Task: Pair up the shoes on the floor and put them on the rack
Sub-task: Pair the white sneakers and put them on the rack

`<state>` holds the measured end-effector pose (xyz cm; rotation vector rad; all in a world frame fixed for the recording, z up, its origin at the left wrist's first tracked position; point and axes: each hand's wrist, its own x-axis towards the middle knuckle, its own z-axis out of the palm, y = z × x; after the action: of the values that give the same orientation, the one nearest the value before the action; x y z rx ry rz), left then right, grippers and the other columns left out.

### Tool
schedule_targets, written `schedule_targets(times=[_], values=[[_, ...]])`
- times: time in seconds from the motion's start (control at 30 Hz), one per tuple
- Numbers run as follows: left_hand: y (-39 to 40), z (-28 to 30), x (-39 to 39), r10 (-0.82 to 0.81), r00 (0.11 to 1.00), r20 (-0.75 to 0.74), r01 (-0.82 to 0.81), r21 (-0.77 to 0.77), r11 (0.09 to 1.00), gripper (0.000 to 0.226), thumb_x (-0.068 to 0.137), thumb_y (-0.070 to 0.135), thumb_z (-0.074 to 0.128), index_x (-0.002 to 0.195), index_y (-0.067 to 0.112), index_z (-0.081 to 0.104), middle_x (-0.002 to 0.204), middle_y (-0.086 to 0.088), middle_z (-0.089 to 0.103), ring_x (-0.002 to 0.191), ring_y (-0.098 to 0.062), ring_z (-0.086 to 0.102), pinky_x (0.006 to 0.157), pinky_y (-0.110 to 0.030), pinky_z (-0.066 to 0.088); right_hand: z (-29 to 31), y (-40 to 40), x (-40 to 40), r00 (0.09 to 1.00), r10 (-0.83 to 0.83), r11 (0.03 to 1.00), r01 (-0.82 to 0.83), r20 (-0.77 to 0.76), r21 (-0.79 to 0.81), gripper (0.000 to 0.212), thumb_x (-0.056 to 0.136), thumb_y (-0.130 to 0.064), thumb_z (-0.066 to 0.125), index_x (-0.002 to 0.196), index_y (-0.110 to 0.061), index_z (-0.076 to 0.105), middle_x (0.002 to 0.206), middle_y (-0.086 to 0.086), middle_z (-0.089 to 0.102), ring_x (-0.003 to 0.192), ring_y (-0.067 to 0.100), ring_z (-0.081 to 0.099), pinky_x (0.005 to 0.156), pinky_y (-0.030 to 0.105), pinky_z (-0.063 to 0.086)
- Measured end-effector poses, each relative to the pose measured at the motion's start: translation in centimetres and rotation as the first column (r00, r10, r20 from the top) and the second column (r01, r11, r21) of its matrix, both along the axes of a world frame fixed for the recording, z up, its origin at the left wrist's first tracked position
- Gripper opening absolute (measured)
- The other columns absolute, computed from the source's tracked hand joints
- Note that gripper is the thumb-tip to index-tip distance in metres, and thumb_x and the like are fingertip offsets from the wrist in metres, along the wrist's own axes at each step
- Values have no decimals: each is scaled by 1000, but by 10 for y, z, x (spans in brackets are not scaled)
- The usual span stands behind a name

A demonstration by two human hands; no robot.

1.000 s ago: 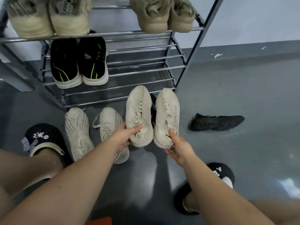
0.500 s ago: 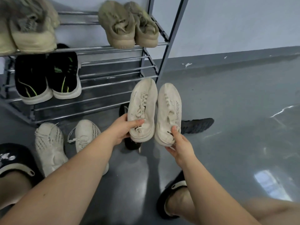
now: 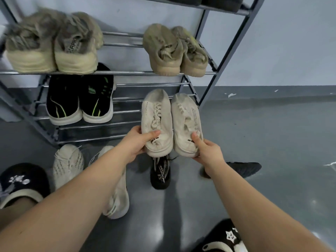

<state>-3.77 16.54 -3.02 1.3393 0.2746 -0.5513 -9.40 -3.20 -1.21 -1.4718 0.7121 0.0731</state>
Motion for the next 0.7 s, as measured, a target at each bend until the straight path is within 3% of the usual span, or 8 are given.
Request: schedule_targets(times=[0.2,0.3,0.37,0.47,0.57,0.7], values=[[5,1,49,63,998,16,-63,-3,998,41,83,17,68,121,14,53,111,-5,67,96,-19,65,82,-35,53,2,5,60,996,87,989,-85,13,-120,25,87,-37,66,75,-15,62,74,2,62,71,15,60,69,27,55],[3,2,77,76,996,36,-76,23,997,48,83,18,69,127,12,51,116,-6,67,102,-22,65,89,-40,52,-7,6,89,997,62,989,-57,36,-140,27,86,-38,67,78,-13,62,78,7,59,75,19,57,72,31,55],[-1,2,93,78,996,40,-79,30,996,42,84,17,68,123,12,52,111,-5,68,96,-19,66,85,-36,53,-16,6,107,998,12,983,1,66,-186,29,85,-42,67,92,-13,67,82,4,63,79,18,60,79,34,53],[-8,-2,115,94,995,31,-95,42,995,43,84,19,68,123,16,51,107,-2,67,91,-14,65,76,-30,53,-29,8,130,994,-83,963,99,74,-249,58,81,-55,64,118,-9,63,96,1,63,86,14,59,80,31,48],[-15,-9,132,127,991,44,-130,76,989,43,82,21,71,120,17,53,110,-3,67,91,-15,65,74,-29,53,-35,7,146,987,-121,938,147,102,-313,46,84,-54,61,109,-15,60,89,-3,59,76,10,55,74,29,43],[-26,-16,146,162,985,55,-166,88,982,35,81,25,72,112,21,55,101,2,68,87,-13,65,73,-30,54,-33,1,163,981,-170,913,193,93,-359,46,85,-53,61,114,-18,59,89,-5,58,84,14,60,78,29,47]])
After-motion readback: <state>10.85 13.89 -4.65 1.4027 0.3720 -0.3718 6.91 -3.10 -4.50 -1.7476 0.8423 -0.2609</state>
